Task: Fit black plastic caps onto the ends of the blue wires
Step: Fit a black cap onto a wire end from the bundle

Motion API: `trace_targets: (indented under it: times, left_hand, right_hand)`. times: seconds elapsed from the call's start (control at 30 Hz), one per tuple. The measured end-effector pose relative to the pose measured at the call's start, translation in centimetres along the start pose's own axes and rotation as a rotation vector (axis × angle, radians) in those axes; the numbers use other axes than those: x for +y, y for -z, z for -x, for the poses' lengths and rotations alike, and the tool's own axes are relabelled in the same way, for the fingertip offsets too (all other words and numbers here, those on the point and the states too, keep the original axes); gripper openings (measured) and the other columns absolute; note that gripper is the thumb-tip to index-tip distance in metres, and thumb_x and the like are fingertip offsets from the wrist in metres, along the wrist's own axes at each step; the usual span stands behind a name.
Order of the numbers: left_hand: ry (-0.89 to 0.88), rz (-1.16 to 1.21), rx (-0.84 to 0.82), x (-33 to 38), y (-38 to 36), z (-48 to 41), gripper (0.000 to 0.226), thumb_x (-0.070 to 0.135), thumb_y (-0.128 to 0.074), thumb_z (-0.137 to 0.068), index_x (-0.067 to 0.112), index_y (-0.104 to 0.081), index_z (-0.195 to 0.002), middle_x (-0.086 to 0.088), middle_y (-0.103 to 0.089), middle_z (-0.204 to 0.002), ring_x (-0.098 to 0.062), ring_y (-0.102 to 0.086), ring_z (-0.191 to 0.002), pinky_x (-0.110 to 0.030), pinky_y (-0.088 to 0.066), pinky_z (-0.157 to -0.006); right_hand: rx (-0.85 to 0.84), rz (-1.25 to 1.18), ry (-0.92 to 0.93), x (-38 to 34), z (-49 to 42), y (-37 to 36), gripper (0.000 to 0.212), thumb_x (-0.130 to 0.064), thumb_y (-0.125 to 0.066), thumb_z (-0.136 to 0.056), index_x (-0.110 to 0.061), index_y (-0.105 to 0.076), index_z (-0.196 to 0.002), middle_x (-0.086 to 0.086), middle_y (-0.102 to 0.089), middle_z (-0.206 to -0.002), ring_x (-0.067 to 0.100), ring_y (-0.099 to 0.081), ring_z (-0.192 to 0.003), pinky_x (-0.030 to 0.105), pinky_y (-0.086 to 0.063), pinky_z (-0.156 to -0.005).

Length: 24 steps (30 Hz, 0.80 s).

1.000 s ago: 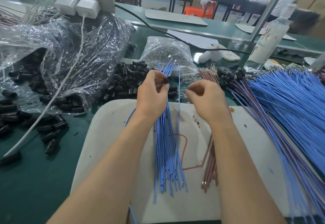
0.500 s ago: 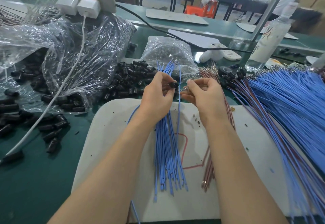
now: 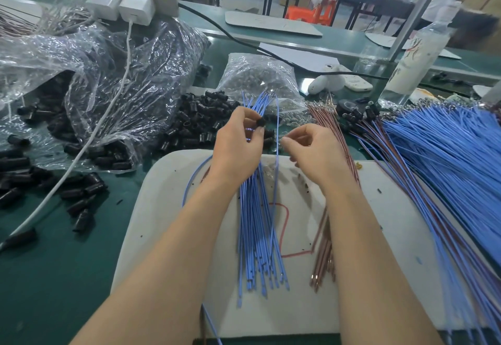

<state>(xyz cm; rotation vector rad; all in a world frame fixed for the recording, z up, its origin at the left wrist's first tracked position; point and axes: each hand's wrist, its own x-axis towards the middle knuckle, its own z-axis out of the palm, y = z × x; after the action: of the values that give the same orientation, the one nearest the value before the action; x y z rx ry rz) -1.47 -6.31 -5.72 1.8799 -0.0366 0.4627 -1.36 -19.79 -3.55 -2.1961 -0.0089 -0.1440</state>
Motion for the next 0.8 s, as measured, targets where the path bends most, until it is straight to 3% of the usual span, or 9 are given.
trace_targets:
  times: [0.1,0.2,0.3,0.4,0.47,0.53,0.6,0.7,0.8]
  left_hand:
    - [0.033,0.019,0.054,0.0,0.2,-0.1,0.011,0.014,-0.056,-0.092,0.023,-0.051,-0.097,0.014,-0.06,-0.085,0.0,-0.057,-0.073,-0.005,-0.041,-0.064]
    - [0.057,0.031,0.061,-0.1,0.2,-0.2,0.012,0.015,-0.055,-0.092,0.024,-0.05,-0.098,0.011,-0.063,-0.089,0.0,-0.058,-0.077,-0.006,-0.042,-0.066]
    - [0.051,0.013,0.053,-0.1,0.2,-0.3,0.012,0.014,-0.056,-0.092,0.023,-0.053,-0.099,0.014,-0.06,-0.087,0.0,-0.057,-0.075,-0.006,-0.041,-0.067]
    - [0.03,-0.014,0.031,-0.2,0.1,-0.2,0.012,0.011,-0.056,-0.092,0.021,-0.056,-0.098,0.014,-0.06,-0.086,-0.002,-0.057,-0.076,-0.004,-0.04,-0.068]
    - [0.026,-0.019,0.014,-0.1,0.1,-0.1,0.014,0.009,-0.055,-0.092,0.022,-0.056,-0.096,0.012,-0.061,-0.089,-0.006,-0.059,-0.079,-0.002,-0.04,-0.068]
    - [0.026,-0.019,-0.003,-0.1,0.2,-0.1,0.016,0.007,-0.054,-0.092,0.023,-0.055,-0.096,0.013,-0.061,-0.09,-0.008,-0.061,-0.085,-0.002,-0.04,-0.07]
    - [0.017,-0.012,-0.028,-0.1,0.1,0.0,0.018,0.005,-0.053,-0.092,0.022,-0.055,-0.096,0.013,-0.061,-0.091,-0.008,-0.061,-0.09,-0.004,-0.041,-0.073]
    - [-0.011,-0.012,-0.062,0.1,0.0,0.1,0.02,0.002,-0.051,-0.092,0.022,-0.054,-0.096,0.009,-0.063,-0.094,-0.009,-0.062,-0.094,-0.01,-0.044,-0.079]
    - [-0.029,-0.01,-0.084,0.0,0.0,0.1,0.021,0.001,-0.051,-0.092,0.021,-0.055,-0.098,0.005,-0.064,-0.097,-0.009,-0.062,-0.097,-0.017,-0.047,-0.084]
  right_hand:
    - [-0.266,0.188,-0.013,-0.4,0.6,0.4,0.014,-0.034,-0.071,-0.082,-0.023,-0.065,-0.089,-0.003,-0.064,-0.082,0.011,-0.059,-0.062,0.021,-0.046,-0.046]
    - [-0.326,0.356,0.07,-0.9,0.8,-0.2,0.015,-0.03,-0.069,-0.084,-0.022,-0.067,-0.097,-0.006,-0.056,-0.077,0.006,-0.049,-0.062,0.019,-0.037,-0.052]
    - [-0.304,0.436,0.096,-1.1,1.0,-0.6,0.004,-0.023,-0.066,-0.087,-0.022,-0.065,-0.09,-0.009,-0.053,-0.075,0.012,-0.052,-0.073,0.022,-0.038,-0.056]
    - [-0.255,0.434,0.076,-0.8,0.8,-0.7,0.01,-0.02,-0.063,-0.089,-0.019,-0.064,-0.099,-0.004,-0.058,-0.088,0.016,-0.056,-0.089,0.021,-0.038,-0.073]
    - [-0.173,0.386,0.066,-0.7,0.5,-0.5,0.018,-0.02,-0.061,-0.091,-0.016,-0.065,-0.108,0.0,-0.062,-0.096,0.016,-0.057,-0.092,0.023,-0.04,-0.079]
    - [-0.048,0.246,0.08,-0.7,0.3,-0.4,0.014,-0.019,-0.061,-0.091,-0.014,-0.068,-0.102,0.002,-0.068,-0.094,0.018,-0.063,-0.09,0.029,-0.048,-0.084]
    - [0.048,0.076,0.083,-0.8,0.2,-0.3,0.008,-0.021,-0.06,-0.092,-0.015,-0.065,-0.09,0.003,-0.069,-0.081,0.019,-0.066,-0.079,0.036,-0.052,-0.08]
    - [0.056,-0.136,0.053,-1.0,0.4,-0.4,0.013,-0.022,-0.054,-0.096,-0.014,-0.054,-0.086,0.004,-0.062,-0.068,0.012,-0.062,-0.052,0.03,-0.052,-0.057]
    - [0.065,-0.095,0.116,-1.1,0.6,-0.5,0.006,-0.016,-0.051,-0.096,-0.015,-0.054,-0.092,0.002,-0.062,-0.069,0.01,-0.063,-0.054,0.026,-0.051,-0.057]
